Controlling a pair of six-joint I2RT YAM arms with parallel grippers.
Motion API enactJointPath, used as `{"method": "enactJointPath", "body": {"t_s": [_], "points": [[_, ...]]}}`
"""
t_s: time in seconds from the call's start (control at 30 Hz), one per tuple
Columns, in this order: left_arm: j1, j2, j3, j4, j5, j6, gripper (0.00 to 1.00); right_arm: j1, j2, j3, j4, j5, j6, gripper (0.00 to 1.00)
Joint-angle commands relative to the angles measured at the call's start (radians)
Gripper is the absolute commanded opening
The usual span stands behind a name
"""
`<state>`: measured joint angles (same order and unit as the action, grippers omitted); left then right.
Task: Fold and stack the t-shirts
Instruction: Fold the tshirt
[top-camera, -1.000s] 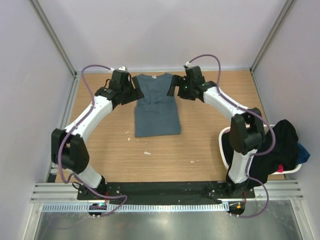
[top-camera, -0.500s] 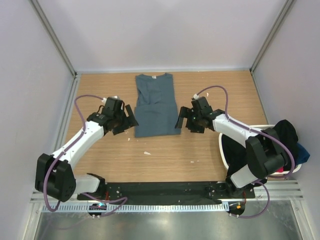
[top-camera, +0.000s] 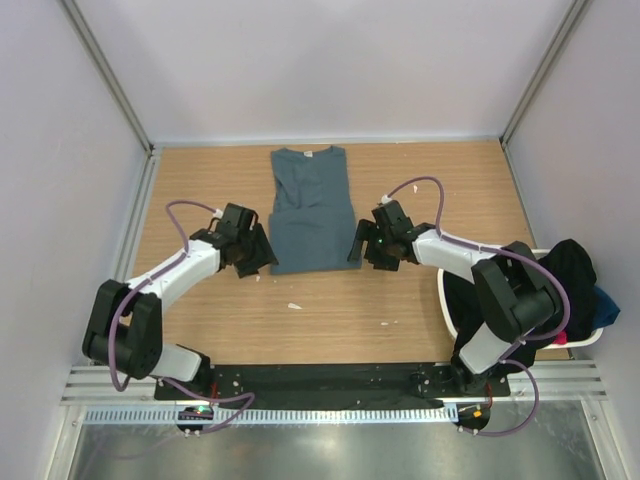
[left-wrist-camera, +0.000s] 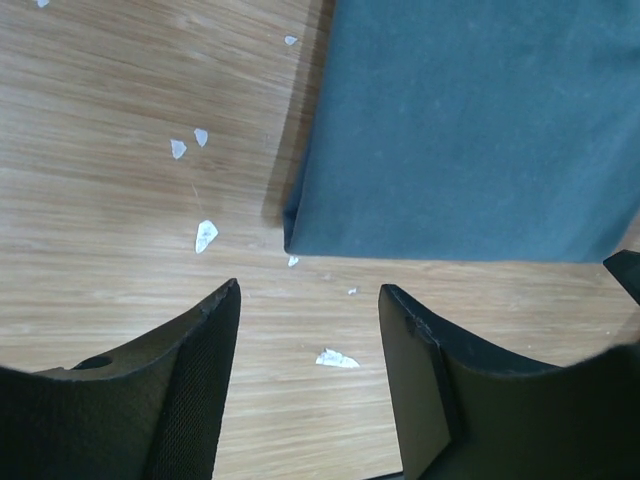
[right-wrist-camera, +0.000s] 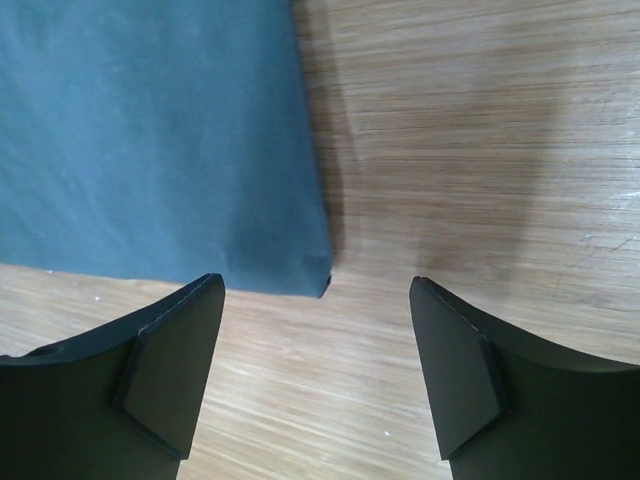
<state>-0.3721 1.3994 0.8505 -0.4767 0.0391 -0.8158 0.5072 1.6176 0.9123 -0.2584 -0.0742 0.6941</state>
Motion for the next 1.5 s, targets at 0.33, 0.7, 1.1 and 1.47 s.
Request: {"method": "enactJointPath", "body": {"t_s": [0.33,0.7,1.1,1.47], "points": [[-0.004,0.144,0.019,0.112,0.019,-0.003,0.52,0.005,0.079,0.042,0.084,-0.016,0.054,0.66],[-0.004,0.199,0.015,0.124,-0.002,0.014,0.36,0.013,0.1,0.037,0.082,-0.016,0.058,0.58],[-0.007,0.196,-0.001,0.127,0.031,0.02,0.0,0.028,0.094,0.031,-0.02,0.017,-0.005,0.05],[-0.229,-0.014,-0.09,-0.114,-0.033,-0.118,0.0,0.112,-0.114,-0.16,-0.159,-0.025,-0.01,0.01]]}}
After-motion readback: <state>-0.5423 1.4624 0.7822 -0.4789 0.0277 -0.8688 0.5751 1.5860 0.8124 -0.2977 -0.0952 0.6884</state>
